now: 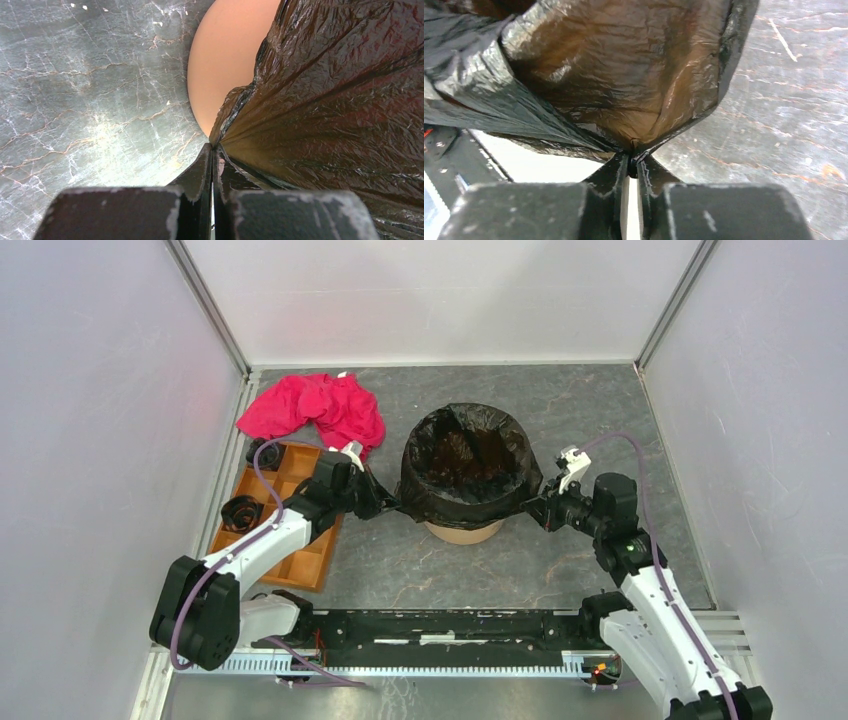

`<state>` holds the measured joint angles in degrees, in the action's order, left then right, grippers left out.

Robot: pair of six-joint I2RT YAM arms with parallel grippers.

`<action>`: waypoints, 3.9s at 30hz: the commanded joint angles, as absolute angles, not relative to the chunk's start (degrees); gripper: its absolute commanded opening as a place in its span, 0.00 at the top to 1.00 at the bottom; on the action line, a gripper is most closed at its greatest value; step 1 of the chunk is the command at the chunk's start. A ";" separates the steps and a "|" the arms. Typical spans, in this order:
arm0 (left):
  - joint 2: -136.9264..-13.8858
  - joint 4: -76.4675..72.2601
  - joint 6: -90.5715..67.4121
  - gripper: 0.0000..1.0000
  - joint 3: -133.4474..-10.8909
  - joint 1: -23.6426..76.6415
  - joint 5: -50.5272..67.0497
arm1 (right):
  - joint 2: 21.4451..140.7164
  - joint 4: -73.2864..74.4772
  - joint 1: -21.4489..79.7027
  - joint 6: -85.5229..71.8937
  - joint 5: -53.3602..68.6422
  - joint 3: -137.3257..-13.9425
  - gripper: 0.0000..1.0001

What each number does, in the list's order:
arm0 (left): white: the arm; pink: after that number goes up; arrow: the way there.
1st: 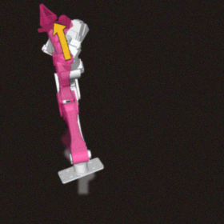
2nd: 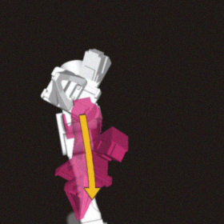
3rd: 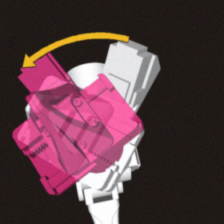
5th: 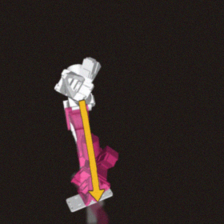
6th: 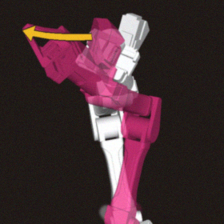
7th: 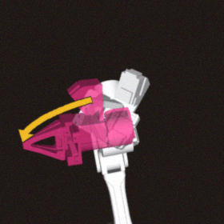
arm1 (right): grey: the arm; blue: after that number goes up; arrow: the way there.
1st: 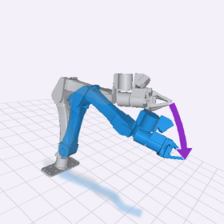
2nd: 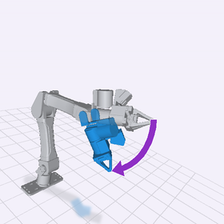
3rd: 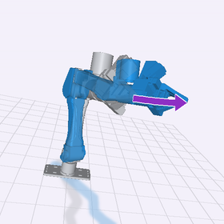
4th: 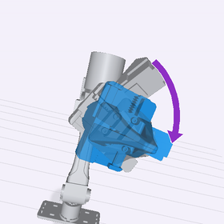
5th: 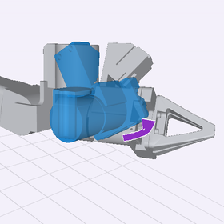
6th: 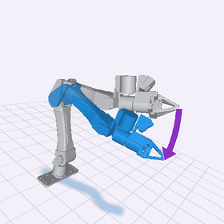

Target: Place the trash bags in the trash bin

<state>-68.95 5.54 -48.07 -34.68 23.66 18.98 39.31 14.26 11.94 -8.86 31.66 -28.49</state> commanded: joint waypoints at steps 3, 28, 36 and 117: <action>-70.19 1.10 -49.16 0.98 -35.17 24.38 19.90 | 40.70 8.96 11.92 -11.01 26.27 -24.67 0.96; -65.67 11.87 -39.34 0.53 -40.88 25.42 7.19 | 40.90 28.80 11.87 -2.95 5.47 -53.21 0.12; -60.75 15.51 -34.16 0.26 -42.52 25.44 1.89 | 55.92 20.09 19.22 -3.48 24.52 -63.49 0.16; -48.77 19.09 -23.77 0.05 -42.98 27.51 -5.12 | 55.82 71.72 42.61 -42.87 -34.83 -37.25 0.05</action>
